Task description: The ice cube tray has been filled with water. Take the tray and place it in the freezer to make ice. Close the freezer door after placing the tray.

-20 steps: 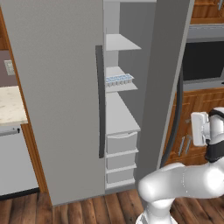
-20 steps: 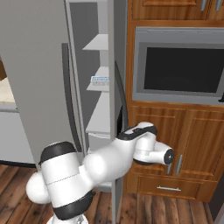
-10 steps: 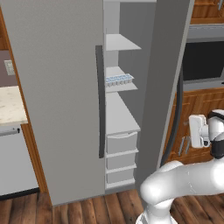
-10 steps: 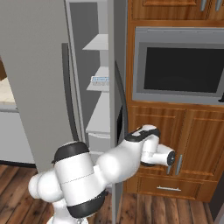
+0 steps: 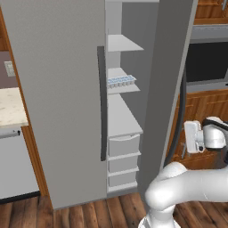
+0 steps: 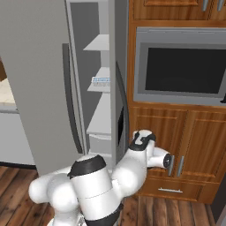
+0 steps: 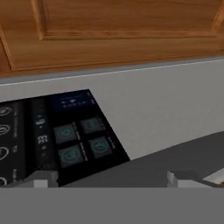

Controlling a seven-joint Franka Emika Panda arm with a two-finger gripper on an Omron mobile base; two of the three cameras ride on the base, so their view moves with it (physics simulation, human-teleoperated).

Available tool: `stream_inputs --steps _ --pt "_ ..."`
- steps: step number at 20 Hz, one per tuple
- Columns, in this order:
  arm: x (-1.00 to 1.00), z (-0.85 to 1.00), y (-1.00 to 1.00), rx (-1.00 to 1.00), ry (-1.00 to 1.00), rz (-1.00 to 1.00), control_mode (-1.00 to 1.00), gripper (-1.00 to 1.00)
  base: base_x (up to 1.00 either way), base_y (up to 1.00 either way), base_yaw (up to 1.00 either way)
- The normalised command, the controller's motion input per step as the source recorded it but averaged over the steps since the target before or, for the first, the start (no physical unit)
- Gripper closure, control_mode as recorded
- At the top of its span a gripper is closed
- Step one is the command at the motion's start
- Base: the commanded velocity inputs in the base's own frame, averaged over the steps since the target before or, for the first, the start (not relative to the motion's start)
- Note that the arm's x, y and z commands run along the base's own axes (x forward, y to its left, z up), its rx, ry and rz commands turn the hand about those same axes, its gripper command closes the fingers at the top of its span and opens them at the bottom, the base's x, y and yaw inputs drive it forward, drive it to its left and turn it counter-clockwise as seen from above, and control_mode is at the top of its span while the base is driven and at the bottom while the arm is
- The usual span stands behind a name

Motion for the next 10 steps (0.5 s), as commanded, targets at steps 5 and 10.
stream_inputs --steps 5,10 --pt "0.17 -0.31 0.30 0.00 0.00 0.05 -1.00 -1.00 0.00 0.00 0.00" --pt "0.22 -0.26 0.19 0.00 0.00 0.05 -1.00 -1.00 0.00 0.00 0.00"
